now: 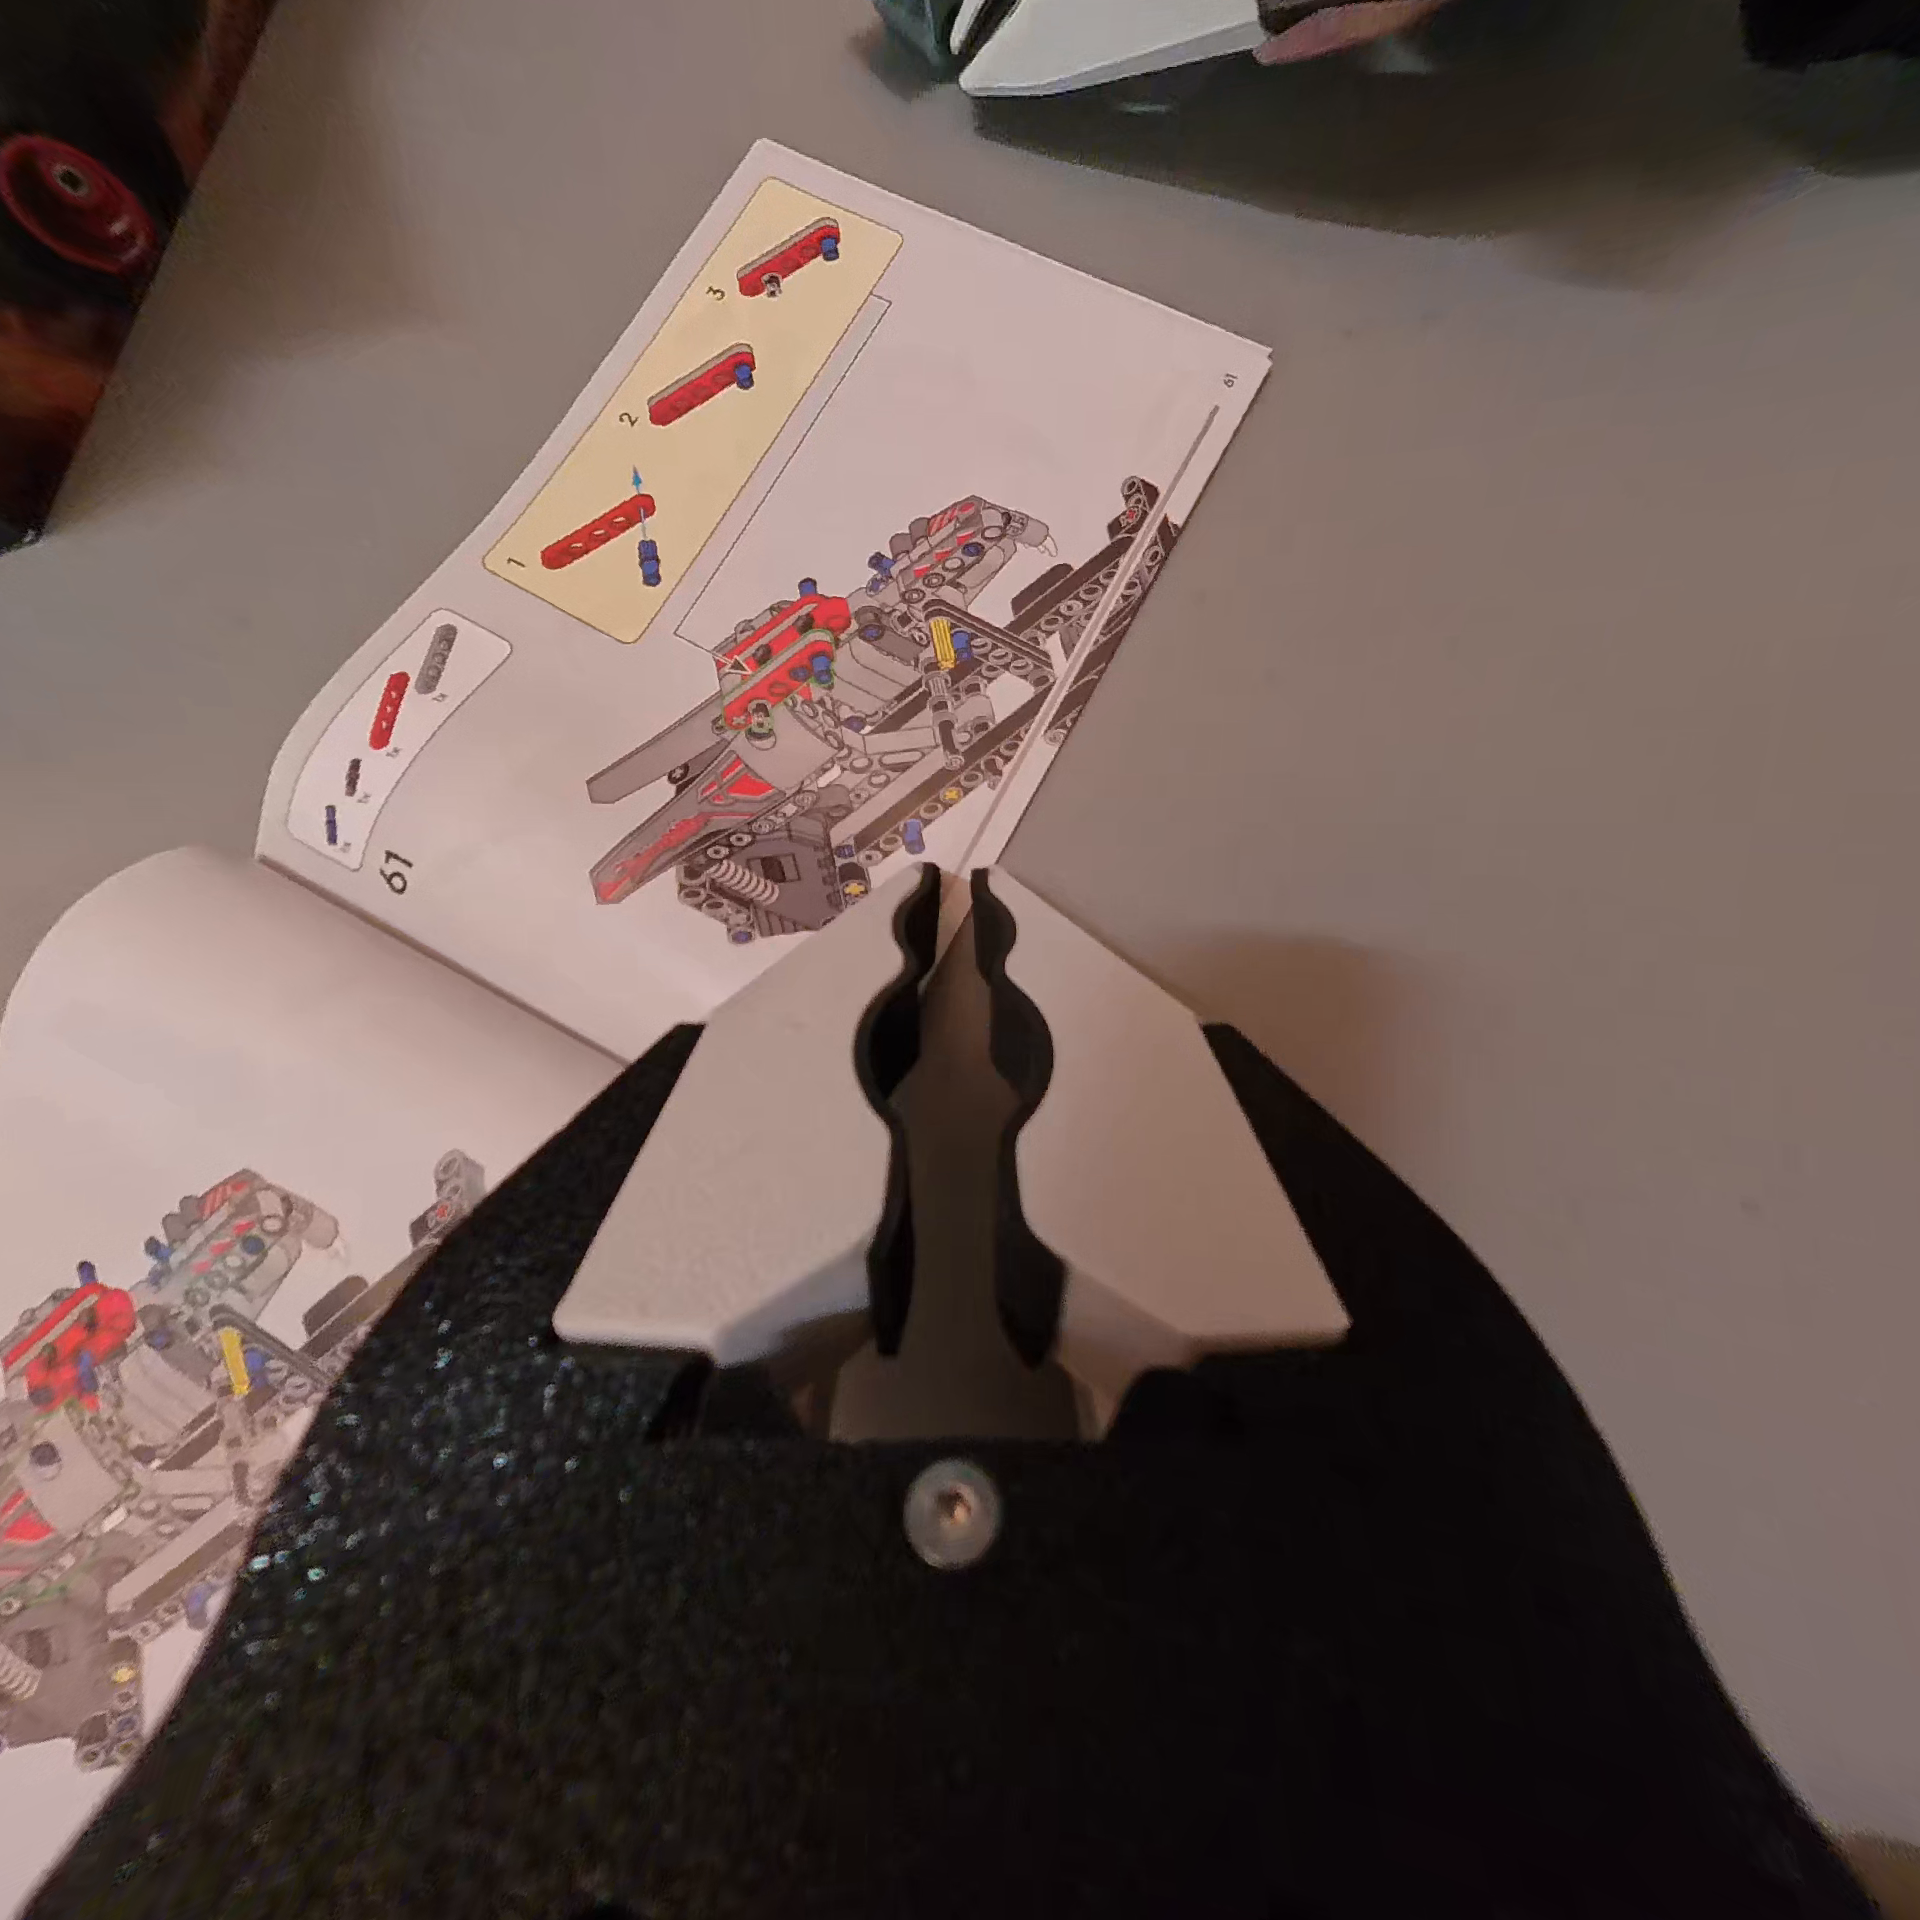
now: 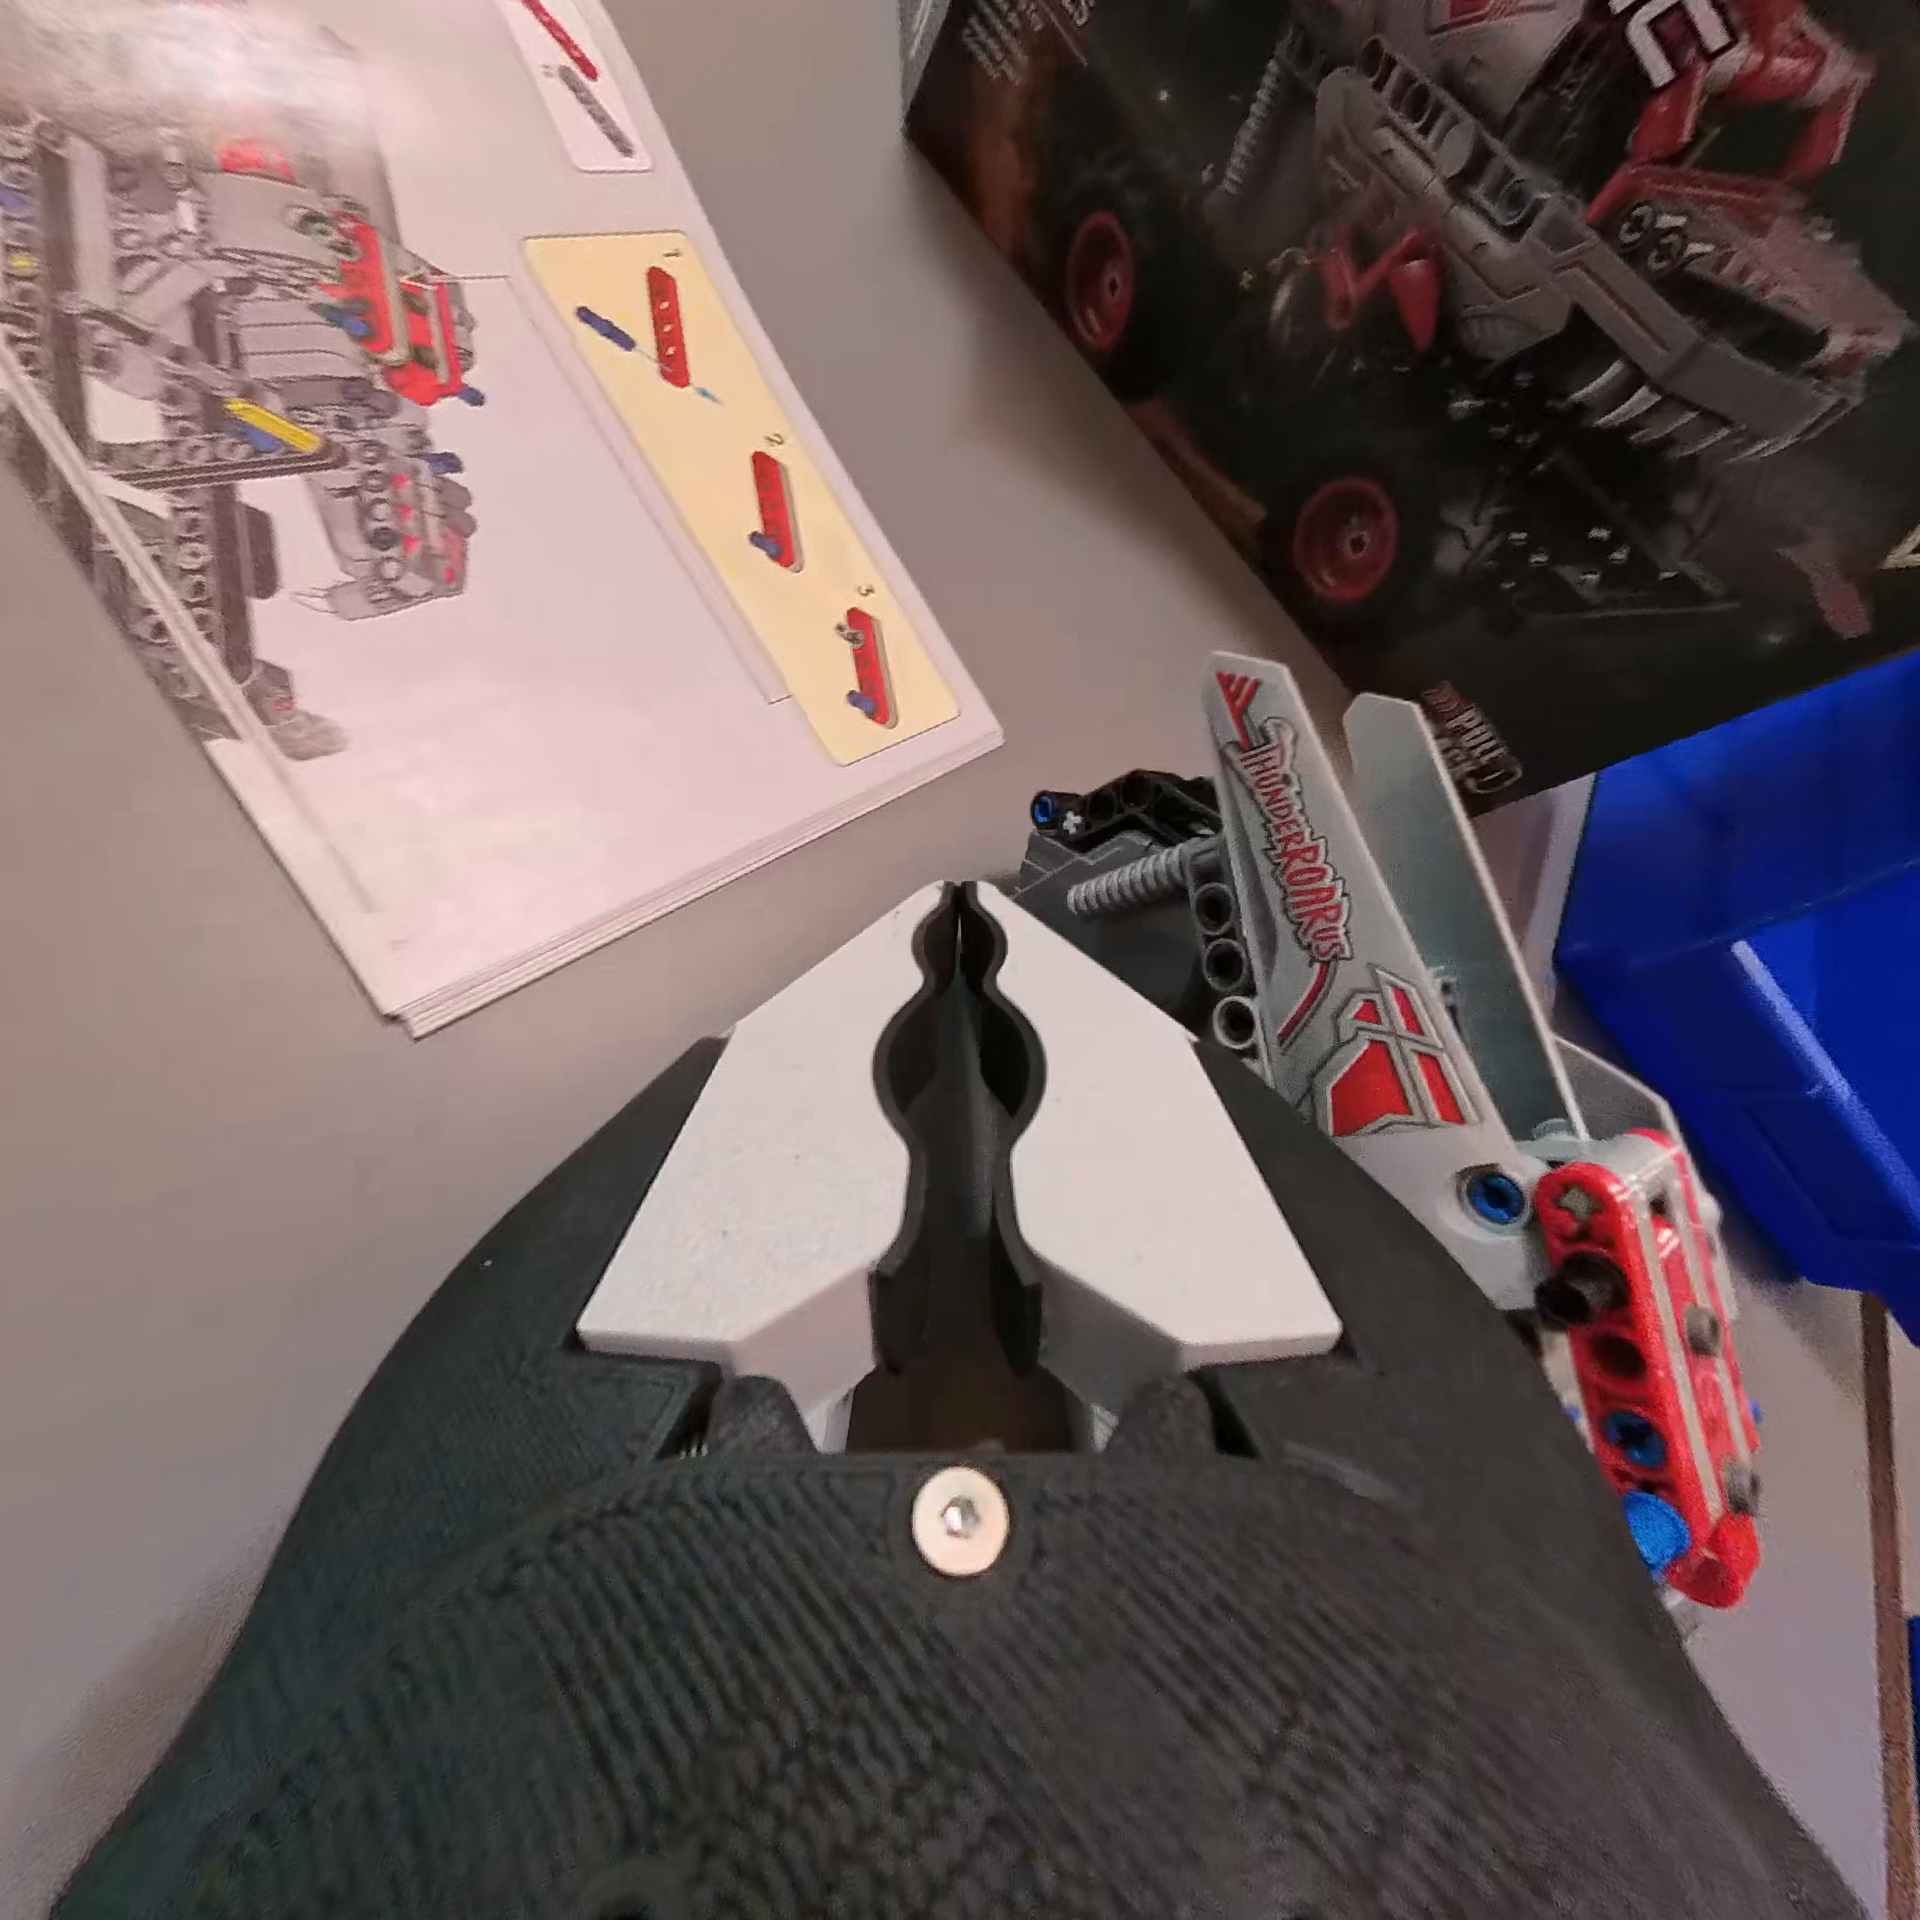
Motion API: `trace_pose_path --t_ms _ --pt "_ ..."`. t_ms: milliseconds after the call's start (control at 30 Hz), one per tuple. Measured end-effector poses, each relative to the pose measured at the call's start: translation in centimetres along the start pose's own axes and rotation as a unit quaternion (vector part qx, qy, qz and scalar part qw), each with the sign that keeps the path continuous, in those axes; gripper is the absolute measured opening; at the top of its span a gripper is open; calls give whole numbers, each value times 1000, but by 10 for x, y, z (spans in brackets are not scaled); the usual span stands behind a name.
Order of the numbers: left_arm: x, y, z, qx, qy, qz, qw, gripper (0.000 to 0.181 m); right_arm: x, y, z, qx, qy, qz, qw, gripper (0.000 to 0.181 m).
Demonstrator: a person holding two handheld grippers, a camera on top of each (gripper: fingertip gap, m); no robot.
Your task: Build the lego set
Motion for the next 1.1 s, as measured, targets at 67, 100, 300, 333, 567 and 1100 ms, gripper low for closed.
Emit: trace_pose_path --t_ms 67,100,300,333,567,1100 --pt "1 0 0 3 4 -2 1000 4 -1 1 -1 2 -1 -9 1000 1" --pt "1 1 -1 5 5 -2 1000 4 1 -1 -1 9 -1 -12 1000 3" --pt "2 -2 12 -3 37 27 999 10 22 -41 8 37 24 46 998 12" --pt "1 -3 16 -2 45 37 998 12 26 -48 10 38 28 65 997 14" --pt "-8 2 9 13 5 27 1000 20 32 -80 9 4 -7 139 990 15" --pt "5 3 5 16 8 15 1000 20 30 -82 7 1 5 122 993 15"
Point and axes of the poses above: each gripper's, where its closed fingertips meet, x back along the fingers, z out of its top, y = z × x across the jaws, the point moved 3 cm from there along x, back along the fingers, and after that the axes turned 15 degrees about -x, right-handed, at the moved point
